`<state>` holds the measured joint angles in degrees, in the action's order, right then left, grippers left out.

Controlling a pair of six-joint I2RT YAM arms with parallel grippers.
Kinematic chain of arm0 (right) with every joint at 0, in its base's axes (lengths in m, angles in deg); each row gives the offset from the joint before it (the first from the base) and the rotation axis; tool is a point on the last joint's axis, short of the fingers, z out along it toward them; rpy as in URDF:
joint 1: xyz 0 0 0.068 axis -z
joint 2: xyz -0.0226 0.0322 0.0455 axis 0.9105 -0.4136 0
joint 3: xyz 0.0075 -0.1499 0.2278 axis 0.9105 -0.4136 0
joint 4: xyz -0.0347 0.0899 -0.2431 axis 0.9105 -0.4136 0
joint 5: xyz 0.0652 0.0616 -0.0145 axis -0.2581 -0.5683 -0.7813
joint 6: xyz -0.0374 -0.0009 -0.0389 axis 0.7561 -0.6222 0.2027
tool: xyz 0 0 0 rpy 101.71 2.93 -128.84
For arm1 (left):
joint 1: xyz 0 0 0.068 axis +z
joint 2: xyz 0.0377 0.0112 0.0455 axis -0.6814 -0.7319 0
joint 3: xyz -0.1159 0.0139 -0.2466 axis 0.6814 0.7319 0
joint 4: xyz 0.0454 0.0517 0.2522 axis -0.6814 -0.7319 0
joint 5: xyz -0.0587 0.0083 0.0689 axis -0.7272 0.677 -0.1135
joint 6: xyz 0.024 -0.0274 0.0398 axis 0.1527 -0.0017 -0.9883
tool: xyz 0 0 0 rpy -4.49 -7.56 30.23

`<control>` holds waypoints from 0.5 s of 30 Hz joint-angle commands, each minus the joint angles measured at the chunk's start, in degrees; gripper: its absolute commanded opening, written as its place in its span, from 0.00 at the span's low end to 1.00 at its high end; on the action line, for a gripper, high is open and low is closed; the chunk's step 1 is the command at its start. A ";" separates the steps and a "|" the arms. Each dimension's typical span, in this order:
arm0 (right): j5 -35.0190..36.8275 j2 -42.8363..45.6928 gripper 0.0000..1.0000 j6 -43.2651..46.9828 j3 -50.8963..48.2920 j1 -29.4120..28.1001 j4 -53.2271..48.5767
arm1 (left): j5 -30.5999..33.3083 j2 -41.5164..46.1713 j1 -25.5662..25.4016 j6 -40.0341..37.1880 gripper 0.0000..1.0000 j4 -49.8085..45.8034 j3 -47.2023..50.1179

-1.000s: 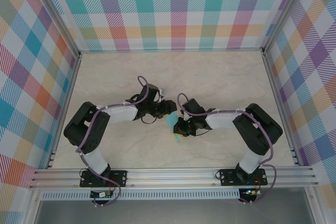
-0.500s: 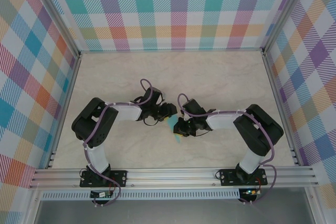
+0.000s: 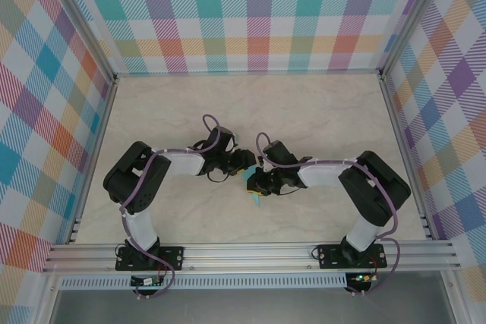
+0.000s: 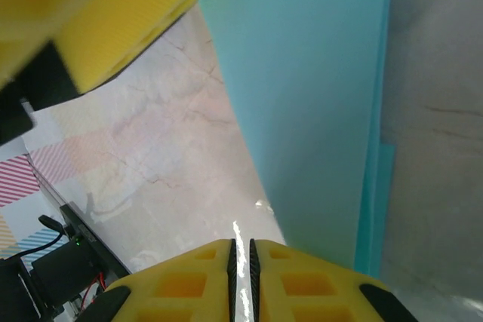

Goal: Fold a paper plane with a square sheet of paper (pick it up from the middle)
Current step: Fold the wing for the fifth time at the center of the table.

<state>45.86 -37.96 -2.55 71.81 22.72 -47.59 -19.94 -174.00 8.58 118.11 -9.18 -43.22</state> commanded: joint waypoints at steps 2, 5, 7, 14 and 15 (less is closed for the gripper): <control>-2.12 -3.32 0.15 -1.44 -1.24 -0.44 2.00 | 3.24 -1.38 0.10 -1.13 0.47 -2.87 1.84; -1.22 -2.04 0.15 -1.31 -4.30 -0.83 1.86 | 3.48 -1.31 0.09 -1.02 0.47 -2.95 2.24; -0.89 -0.26 0.16 -0.63 -6.41 -0.96 1.30 | 3.62 -1.34 0.07 -0.91 0.47 -3.16 2.45; -4.35 5.16 0.17 3.41 -11.02 -3.20 -1.34 | 3.91 -1.49 0.18 -1.12 0.46 -3.44 2.75; -3.70 5.95 0.17 3.92 -11.28 -3.69 -3.14 | 3.81 -1.59 0.18 -1.16 0.46 -3.45 2.81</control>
<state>44.08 -33.28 -1.33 62.82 20.86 -42.84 -19.66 -173.87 8.58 118.11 -8.72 -42.78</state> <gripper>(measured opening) 0.168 0.464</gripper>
